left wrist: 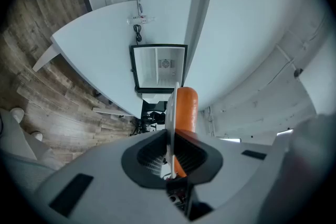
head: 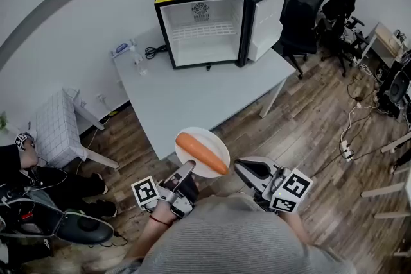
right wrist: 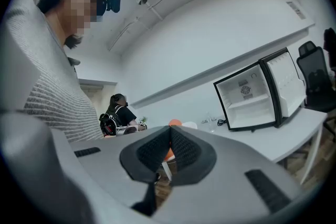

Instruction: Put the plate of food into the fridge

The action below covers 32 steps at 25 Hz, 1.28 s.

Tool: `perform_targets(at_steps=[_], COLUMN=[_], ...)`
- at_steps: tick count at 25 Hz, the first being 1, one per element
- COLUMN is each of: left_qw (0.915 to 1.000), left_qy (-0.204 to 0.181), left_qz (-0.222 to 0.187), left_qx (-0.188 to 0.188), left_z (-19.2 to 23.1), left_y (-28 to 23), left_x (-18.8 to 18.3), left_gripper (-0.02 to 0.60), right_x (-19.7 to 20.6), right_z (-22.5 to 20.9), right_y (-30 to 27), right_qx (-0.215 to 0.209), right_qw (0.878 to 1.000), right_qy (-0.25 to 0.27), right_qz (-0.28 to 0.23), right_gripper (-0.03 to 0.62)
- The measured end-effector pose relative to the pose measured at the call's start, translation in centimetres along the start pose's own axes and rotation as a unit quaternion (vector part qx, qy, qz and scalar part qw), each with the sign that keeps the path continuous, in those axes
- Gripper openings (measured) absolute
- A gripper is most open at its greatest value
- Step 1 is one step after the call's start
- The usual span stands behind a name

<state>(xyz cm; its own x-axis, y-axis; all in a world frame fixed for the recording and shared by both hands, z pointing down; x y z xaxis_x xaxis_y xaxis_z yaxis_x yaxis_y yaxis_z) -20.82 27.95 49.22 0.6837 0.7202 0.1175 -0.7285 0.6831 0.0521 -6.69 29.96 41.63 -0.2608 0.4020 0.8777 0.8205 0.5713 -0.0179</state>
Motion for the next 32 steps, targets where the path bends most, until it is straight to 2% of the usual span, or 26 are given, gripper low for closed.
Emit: perform_targets(at_steps=[8,13,22,27,32], left_qw=[1.0,1.0,0.9996,0.9994,0.9993], left_qy=[0.0,-0.001,0.016,0.025,0.027], left_qz=[-0.001,0.003,0.012,0.01,0.0], left_qx=[-0.002,-0.003,-0.019,-0.024,-0.028], left_z=[-0.1,0.0,1.5,2.0,2.8], left_y=[0.0,-0.3,-1.2,-3.5,-7.4], left_x=[-0.5,-1.1,-2.3,-3.0,-4.5], left_gripper=[0.04,0.04,0.04,0.04,0.04], right_x=[-0.5,-1.0,-1.0,-2.7,-4.9], right_z=[-0.9,-1.2,-1.2,-3.5,-8.0], right_y=[-0.3,-0.7,-2.8,-3.2,-3.9], right_qx=[0.012,0.027,0.023,0.024,0.017], right_qw=[1.0,1.0,1.0,1.0,1.0], right_qy=[-0.02,-0.004,0.001,0.0,-0.003], right_qz=[-0.012,-0.008,0.002,-0.003,-0.007], right_gripper=[0.017,0.017,0.017,0.017,0.017])
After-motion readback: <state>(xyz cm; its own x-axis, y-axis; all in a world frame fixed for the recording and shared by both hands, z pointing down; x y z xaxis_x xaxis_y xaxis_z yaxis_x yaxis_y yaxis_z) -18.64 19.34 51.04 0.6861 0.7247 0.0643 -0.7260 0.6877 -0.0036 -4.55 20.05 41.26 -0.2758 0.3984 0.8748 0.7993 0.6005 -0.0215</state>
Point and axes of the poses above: the fingertips, and each gripper's own axes: y backward along the fingers, z to its left, x out of its underside, the point moved 2 cm from there along y, backward along the fingers, and after that the axes turned 11 degrees about -y, right-handed, at the moved point
